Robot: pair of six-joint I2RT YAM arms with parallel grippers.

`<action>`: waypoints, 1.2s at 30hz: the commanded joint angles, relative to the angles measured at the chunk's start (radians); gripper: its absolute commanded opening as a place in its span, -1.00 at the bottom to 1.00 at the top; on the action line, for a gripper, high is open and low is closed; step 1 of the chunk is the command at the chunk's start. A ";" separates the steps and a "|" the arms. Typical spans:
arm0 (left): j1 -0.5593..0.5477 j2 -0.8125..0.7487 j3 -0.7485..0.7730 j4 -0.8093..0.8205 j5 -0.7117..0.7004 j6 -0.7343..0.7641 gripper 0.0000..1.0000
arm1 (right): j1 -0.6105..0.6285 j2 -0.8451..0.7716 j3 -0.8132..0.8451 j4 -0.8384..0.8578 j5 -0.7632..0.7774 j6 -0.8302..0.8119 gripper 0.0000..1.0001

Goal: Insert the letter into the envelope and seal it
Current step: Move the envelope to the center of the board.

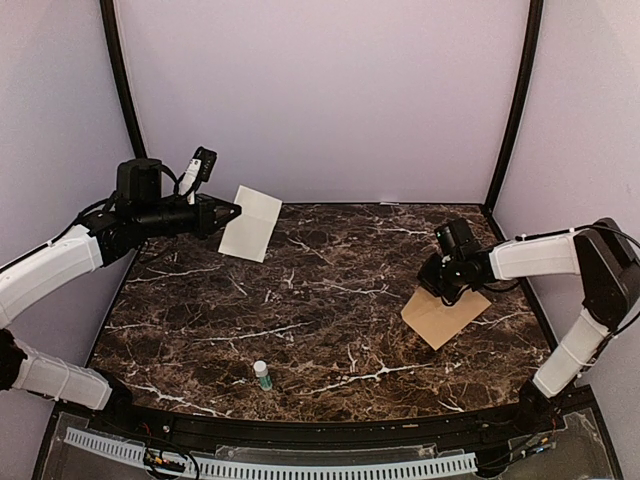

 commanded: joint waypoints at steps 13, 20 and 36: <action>-0.001 -0.001 -0.006 0.008 0.028 0.009 -1.00 | 0.007 -0.101 0.091 -0.226 0.173 -0.066 -0.17; -0.001 0.001 -0.006 0.009 0.041 0.005 -1.00 | 0.006 -0.060 0.125 -0.248 0.170 -0.077 -0.12; -0.001 -0.004 -0.006 0.008 0.047 0.003 -1.00 | 0.006 -0.026 0.132 -0.275 0.200 -0.053 -0.14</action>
